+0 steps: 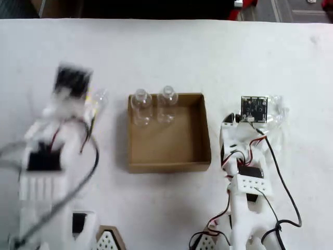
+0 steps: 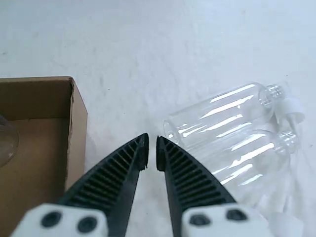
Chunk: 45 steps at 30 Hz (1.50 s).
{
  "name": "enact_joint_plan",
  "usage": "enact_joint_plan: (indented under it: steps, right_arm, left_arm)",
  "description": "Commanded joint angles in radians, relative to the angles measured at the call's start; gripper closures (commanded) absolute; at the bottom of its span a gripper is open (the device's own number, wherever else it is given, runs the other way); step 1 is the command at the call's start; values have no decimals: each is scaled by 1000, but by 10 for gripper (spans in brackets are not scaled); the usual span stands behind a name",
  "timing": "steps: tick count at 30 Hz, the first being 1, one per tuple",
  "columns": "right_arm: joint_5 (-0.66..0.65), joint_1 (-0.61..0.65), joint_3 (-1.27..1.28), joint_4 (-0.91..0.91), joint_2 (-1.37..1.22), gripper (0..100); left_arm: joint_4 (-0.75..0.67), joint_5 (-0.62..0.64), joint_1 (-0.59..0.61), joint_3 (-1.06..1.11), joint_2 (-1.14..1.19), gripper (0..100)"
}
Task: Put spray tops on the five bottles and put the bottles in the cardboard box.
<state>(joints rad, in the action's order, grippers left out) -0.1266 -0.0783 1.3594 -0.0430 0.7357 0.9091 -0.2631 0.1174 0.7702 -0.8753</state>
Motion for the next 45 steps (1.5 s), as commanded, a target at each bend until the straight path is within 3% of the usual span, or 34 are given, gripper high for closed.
enact_joint_plan:
  steps: [1,11,19,26,33,45]
  right_arm:
    - [-15,7,-8,24,10,977]
    - [-15,8,-8,24,10,977]
    - [-15,8,-9,24,10,977]
    - [-15,8,-11,25,10,977]
    - [-15,10,-12,25,10,977]
    - [-15,10,-12,25,10,977]
  left_arm:
    - [84,-94,-48,-358,469,934]
    - [493,-100,-47,-1238,1250,895]
    - [709,-101,-42,-1811,1672,891]
    - [815,-100,-4,-2205,1956,889]
    - [864,-100,22,-2404,2137,856]
    - [864,-163,24,-2414,2178,861]
